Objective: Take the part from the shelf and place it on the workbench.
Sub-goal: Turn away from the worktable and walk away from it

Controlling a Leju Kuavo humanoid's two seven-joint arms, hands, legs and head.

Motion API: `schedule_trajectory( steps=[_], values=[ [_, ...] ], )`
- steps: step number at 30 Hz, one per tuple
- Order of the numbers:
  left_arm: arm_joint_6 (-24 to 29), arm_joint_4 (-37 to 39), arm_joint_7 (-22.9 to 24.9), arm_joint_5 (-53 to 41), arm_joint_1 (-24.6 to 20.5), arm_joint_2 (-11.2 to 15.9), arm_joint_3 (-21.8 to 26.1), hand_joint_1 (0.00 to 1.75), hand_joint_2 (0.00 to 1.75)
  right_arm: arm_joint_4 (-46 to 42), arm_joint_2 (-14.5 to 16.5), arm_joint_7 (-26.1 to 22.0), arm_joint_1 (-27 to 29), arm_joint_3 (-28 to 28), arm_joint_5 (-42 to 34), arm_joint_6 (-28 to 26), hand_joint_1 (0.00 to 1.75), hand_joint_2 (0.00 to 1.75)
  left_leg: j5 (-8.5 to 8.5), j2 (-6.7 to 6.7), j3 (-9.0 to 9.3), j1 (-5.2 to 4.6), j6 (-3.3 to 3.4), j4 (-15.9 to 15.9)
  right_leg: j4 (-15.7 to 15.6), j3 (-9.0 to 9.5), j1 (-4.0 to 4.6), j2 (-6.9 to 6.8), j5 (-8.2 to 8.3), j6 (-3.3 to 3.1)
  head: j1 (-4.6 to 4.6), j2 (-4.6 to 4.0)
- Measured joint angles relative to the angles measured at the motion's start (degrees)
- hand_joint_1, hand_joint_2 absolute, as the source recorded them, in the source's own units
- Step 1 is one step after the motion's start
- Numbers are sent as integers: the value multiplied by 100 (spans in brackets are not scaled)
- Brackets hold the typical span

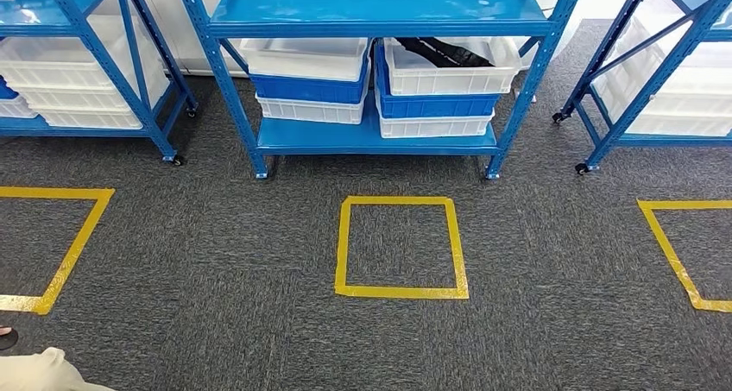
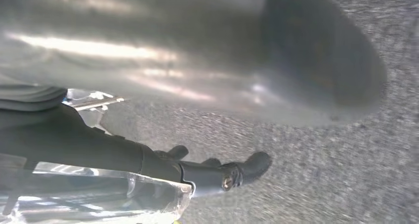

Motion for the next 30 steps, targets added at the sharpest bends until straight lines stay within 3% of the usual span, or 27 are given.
schedule_trajectory(
  steps=[3, 5, 8, 9, 10, 11, 13, 14, 15, 18, 20, 21, 24, 25, 26, 28, 30],
  values=[
    [-4, -1, -25, 0, -1, 4, 0, 0, 0, 1, 1, -6, -6, 0, 6, 0, 0, 0, -84, 1, 17, 36, -85, 46, -45, 48, 14, 6, 1, -164, -18, 0],
    [-19, -1, -42, 0, 0, 8, 0, 0, 0, 0, 1, -6, -7, 0, 8, 0, 0, 0, -259, 22, -97, 72, -157, 330, -58, 104, -13, 4, 3, -230, -37, 0],
    [-40, 0, -58, -2, 6, 8, -1, 0, 0, 1, 6, -6, -9, 0, 12, 1, 0, 0, -705, 48, -649, 118, -252, 1355, -58, 137, -9, 2, -23, -288, -60, 0],
    [-41, 0, -61, -2, 11, 8, -1, 0, 0, 1, 4, -6, -7, 0, 13, 2, 0, 0, -733, 51, -805, 128, -265, 1582, -57, 153, -5, 4, -41, -293, -62, 0],
    [-41, 0, -63, -2, 15, 8, 0, 0, 0, 1, 1, -6, -3, 0, 13, 2, 0, 0, -644, 53, -870, 134, -266, 1612, -57, 178, -5, 9, -63, -290, -62, 0],
    [-41, 0, -64, -2, 19, 9, 0, 0, 0, 0, 0, -6, 2, 0, 13, 2, 0, 0, -453, 55, -827, 135, -254, 1423, -57, 214, -7, 13, -91, -281, -63, 0],
    [-40, 0, -67, -2, 20, 14, 0, 0, 0, 1, 8, -6, 7, 0, 13, 1, 0, 0, 9, 61, -533, 123, -192, 672, -61, 287, -8, 21, -152, -253, -63, 0],
    [-40, 0, -69, -2, 17, 17, -1, 0, 0, 1, 14, -6, 2, 0, 13, 1, 0, 0, 138, 66, -397, 105, -157, 362, -68, 310, 3, 22, -187, -228, -60, 0],
    [-41, 0, -73, -2, 15, 20, -1, 0, 0, 1, 19, -6, -4, 0, 13, 1, 0, 0, 180, 69, -313, 83, -124, 178, -77, 322, 7, 21, -218, -197, -59, 0],
    [-42, 0, -87, -2, 15, 22, -1, 0, 0, 2, 24, -5, -18, 0, 19, 2, 0, 0, 137, 51, -211, 40, -26, 34, -145, 391, 13, -2, -280, -90, -59, 0],
    [-44, 0, -97, -1, 21, 20, -1, 0, 0, 1, 19, -5, -22, 0, 31, 2, 0, 0, 171, 40, -72, 48, 50, -131, 4, 369, 35, -16, -361, -73, -44, 0],
    [-45, 0, -100, 0, 22, 19, 0, 0, 0, 0, 15, -5, -23, 0, 37, 2, 0, 0, 179, 41, -4, 59, 80, -196, 252, 257, 44, -15, -461, -98, -32, 0],
    [-51, 0, -113, 1, 20, 21, 1, 0, 0, 0, 7, -3, -9, -2, 46, 5, 0, 0, 87, 40, 113, 28, 128, -213, 1247, -385, 41, 0, -761, -154, -21, 0],
    [-57, 0, -118, 2, 21, 20, 1, 0, 0, 1, 1, -1, 2, -2, 48, 6, 0, 0, 44, 27, 164, 19, 129, -212, 1345, -509, 41, 2, -716, -126, -22, 0],
    [-65, 0, -123, 2, 24, 19, 1, 0, 0, 1, -7, 1, 11, -2, 48, 6, 0, 0, -3, 10, 224, 15, 123, -210, 1223, -525, 42, 3, -568, -78, -19, 0],
    [-82, 0, -132, 2, 28, 15, 0, 0, 0, 3, -24, 5, 22, -4, 48, 6, 0, 0, -115, -13, 345, 5, 86, -205, 525, -325, 41, 2, -105, 17, -11, 0],
    [-88, 0, -141, 2, 29, 12, 0, 0, 0, 7, -29, 5, 17, -14, 48, 6, 0, 0, -247, -20, 420, -26, 33, -179, -11, -110, 51, 8, 175, -9, -12, 0]
  ],
)
